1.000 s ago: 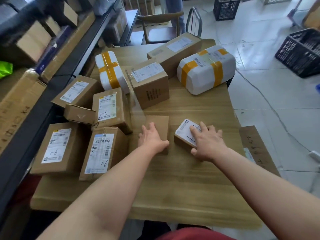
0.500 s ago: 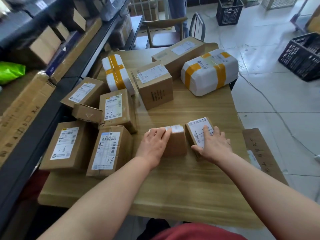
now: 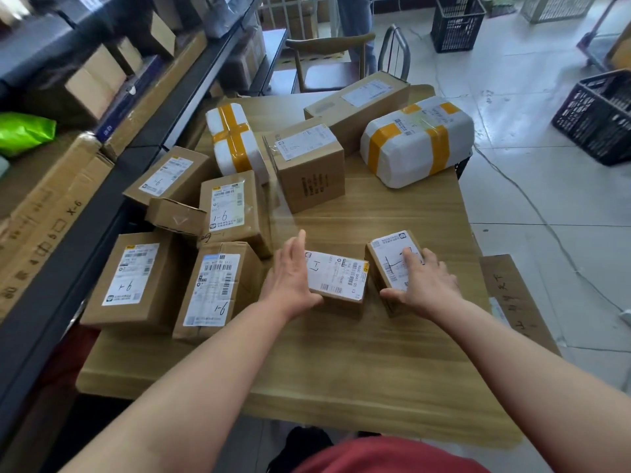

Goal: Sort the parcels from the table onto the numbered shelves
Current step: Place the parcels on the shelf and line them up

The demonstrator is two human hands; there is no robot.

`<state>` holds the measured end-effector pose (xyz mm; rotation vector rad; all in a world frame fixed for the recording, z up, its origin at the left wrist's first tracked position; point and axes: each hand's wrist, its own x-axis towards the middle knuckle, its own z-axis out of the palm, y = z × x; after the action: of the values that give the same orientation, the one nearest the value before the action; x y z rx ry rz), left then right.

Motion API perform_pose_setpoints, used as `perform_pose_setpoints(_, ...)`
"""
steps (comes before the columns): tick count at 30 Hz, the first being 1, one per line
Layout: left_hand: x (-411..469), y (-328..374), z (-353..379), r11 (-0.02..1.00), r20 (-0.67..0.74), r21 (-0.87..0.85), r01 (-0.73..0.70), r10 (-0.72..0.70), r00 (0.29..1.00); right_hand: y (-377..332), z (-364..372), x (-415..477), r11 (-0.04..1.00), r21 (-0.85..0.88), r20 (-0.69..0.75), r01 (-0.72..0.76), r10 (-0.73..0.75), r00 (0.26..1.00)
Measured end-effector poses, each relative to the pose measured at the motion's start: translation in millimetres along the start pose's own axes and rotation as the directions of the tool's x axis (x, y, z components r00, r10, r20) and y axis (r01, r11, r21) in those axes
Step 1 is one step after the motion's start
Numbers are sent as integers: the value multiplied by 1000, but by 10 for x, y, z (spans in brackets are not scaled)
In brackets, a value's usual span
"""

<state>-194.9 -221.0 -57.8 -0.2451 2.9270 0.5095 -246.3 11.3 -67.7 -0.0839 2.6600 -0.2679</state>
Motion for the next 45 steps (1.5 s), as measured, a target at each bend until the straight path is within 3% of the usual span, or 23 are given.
perform_pose_setpoints(3,67,-5,-80,990,16,36,135,-136,991,16,7,-5,999,40,-12,13,-12,1000)
perform_pose_setpoints(7,83,-15,-54,986,85,99,137,-145,986,57,4,-40,997,42,17,69,-70,997)
perform_pose_setpoints(12,81,-5,-39,946,235,311,-90,16,972,59,48,-89,997,44,10,65,-65,998)
perform_pose_setpoints(16,94,100,-86,879,326,455,-146,-12,945,42,88,-117,999,38,-23,34,-33,999)
perform_pose_setpoints(19,73,149,-94,855,260,515,52,-214,942,27,123,-150,999,5,-35,31,-31,999)
perform_pose_setpoints(22,8,179,-68,885,205,428,182,-291,935,66,196,-202,996,68,27,61,-63,998)
perform_pose_setpoints(26,-108,208,25,987,237,110,113,-136,962,109,322,-327,986,126,-113,111,-96,989)
perform_pose_setpoints(29,-265,136,161,995,201,90,42,-60,978,83,375,-362,983,143,-155,116,-93,984)
perform_pose_setpoints(33,-393,116,247,992,141,17,125,-126,982,70,369,-330,987,109,-145,121,-105,984)
perform_pose_setpoints(36,-396,147,232,984,127,-40,173,-167,978,72,298,-287,975,181,-175,133,-101,979)
perform_pose_setpoints(40,-496,186,104,941,-51,-214,261,-277,959,0,200,-363,932,291,-336,215,-111,935)
perform_pose_setpoints(45,-954,-8,-195,918,-302,-325,227,-328,895,-369,93,-579,842,323,-501,432,-235,833)
